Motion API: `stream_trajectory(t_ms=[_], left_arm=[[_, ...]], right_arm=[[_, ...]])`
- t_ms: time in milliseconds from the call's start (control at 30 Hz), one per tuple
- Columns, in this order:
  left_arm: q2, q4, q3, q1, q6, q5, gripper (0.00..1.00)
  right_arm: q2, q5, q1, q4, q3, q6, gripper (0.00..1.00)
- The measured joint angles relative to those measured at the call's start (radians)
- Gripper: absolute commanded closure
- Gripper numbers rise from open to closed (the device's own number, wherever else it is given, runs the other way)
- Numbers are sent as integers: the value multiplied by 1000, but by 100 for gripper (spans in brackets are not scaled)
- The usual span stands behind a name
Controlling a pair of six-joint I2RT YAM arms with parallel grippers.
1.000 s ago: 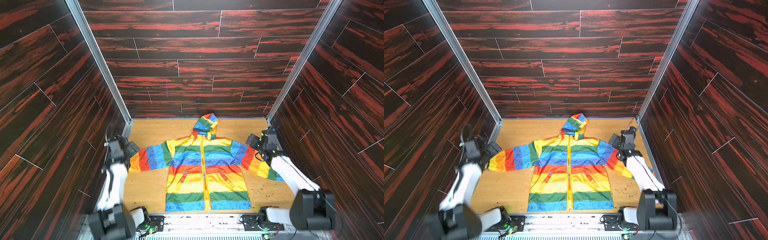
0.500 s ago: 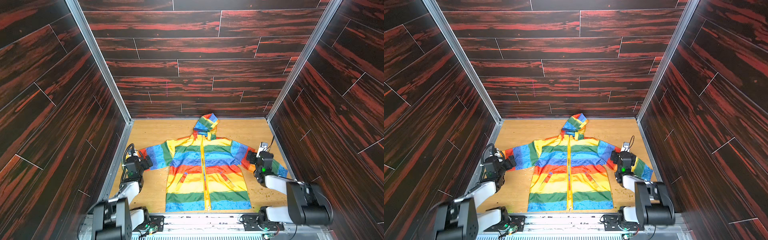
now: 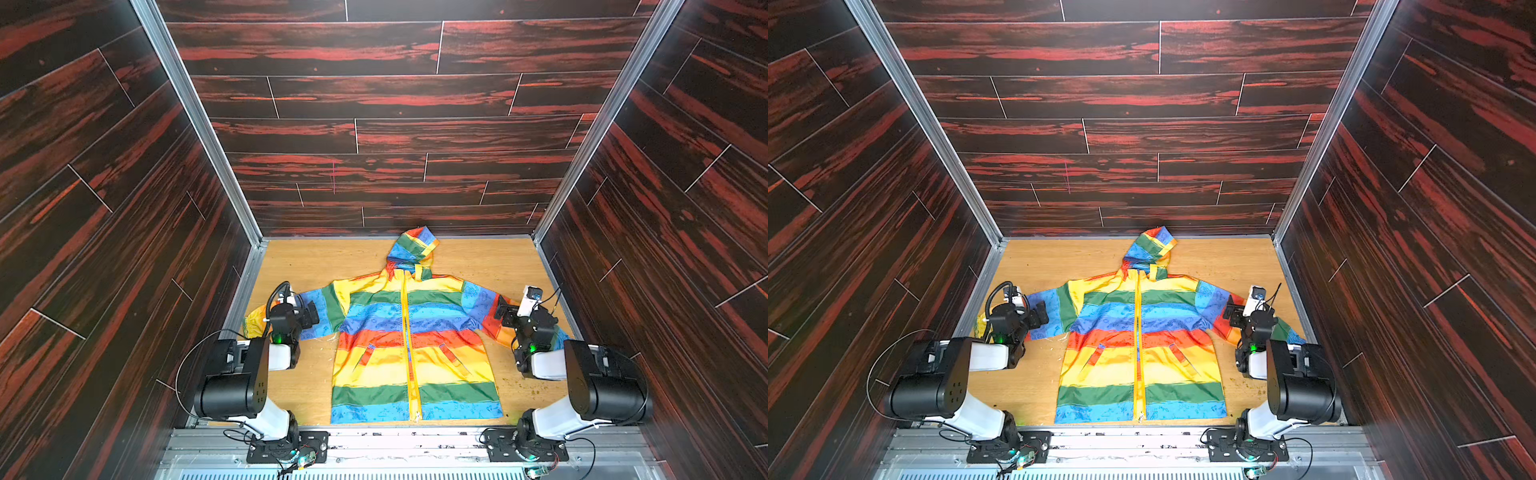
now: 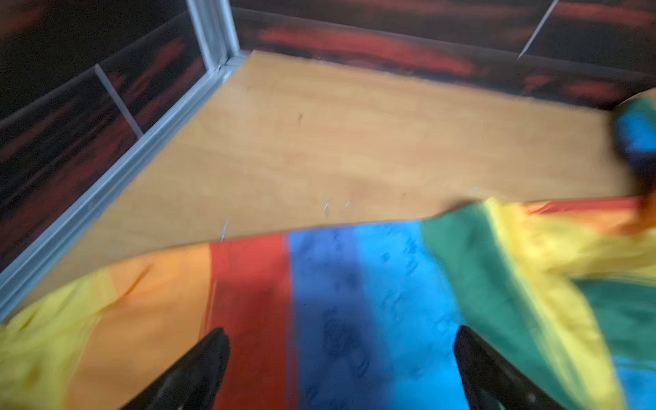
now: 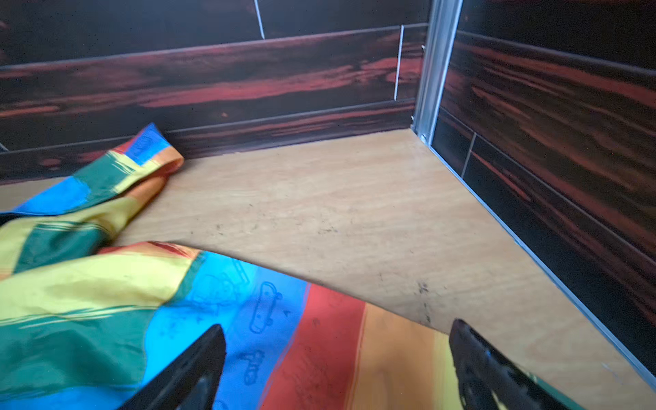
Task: Unzip the jacket
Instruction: Reset both arms
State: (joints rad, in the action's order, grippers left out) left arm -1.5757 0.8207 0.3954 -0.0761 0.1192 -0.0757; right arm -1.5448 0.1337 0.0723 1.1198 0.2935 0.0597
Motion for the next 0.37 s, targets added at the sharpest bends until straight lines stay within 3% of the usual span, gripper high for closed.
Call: stream_trajectory(t_ms=[367], left_arm=[[4, -12, 18, 25, -8, -92, 0]], right_arm=[[-1, -31, 0, 3, 10, 0, 1]])
